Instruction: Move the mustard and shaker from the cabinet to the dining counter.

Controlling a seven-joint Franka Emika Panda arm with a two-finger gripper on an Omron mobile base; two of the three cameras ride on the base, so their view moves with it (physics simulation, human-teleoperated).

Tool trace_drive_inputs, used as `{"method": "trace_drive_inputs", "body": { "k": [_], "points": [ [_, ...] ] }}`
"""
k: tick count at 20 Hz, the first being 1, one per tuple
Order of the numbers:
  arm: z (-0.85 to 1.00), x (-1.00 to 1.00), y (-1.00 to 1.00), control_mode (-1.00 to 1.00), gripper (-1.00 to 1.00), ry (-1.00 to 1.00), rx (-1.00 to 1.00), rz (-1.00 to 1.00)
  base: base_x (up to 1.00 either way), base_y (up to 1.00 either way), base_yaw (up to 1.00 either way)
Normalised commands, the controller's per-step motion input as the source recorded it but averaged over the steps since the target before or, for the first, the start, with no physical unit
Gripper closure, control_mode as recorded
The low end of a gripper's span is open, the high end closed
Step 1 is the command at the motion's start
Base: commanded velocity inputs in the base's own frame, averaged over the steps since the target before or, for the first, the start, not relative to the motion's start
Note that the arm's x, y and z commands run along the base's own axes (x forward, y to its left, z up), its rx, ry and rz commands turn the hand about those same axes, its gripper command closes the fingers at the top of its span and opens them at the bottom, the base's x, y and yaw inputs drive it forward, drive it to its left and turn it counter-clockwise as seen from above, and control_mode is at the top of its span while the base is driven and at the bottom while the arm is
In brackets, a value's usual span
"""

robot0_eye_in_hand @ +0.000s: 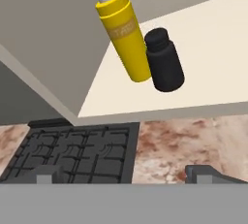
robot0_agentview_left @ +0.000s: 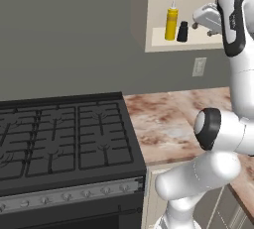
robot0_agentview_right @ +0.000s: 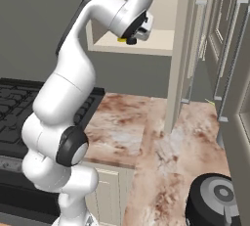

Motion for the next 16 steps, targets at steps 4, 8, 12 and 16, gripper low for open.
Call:
{"method": "trace_drive_inputs", "body": {
  "k": [4,8,12,16],
  "points": [
    [0.0,0.11,0.0,-1.0,-1.0,0.0,0.0,0.02,0.0,0.0,0.0],
    [0.0,0.25,0.0,-1.0,-1.0,0.0,0.01,0.05,0.0,0.0,0.0],
    [-0.02,0.28,0.0,-1.0,-1.0,-0.09,0.01,0.06,0.0,0.0,0.0],
    [-0.01,0.23,0.0,-1.0,-1.0,-0.12,0.01,0.07,0.0,0.0,0.0]
  ]
}}
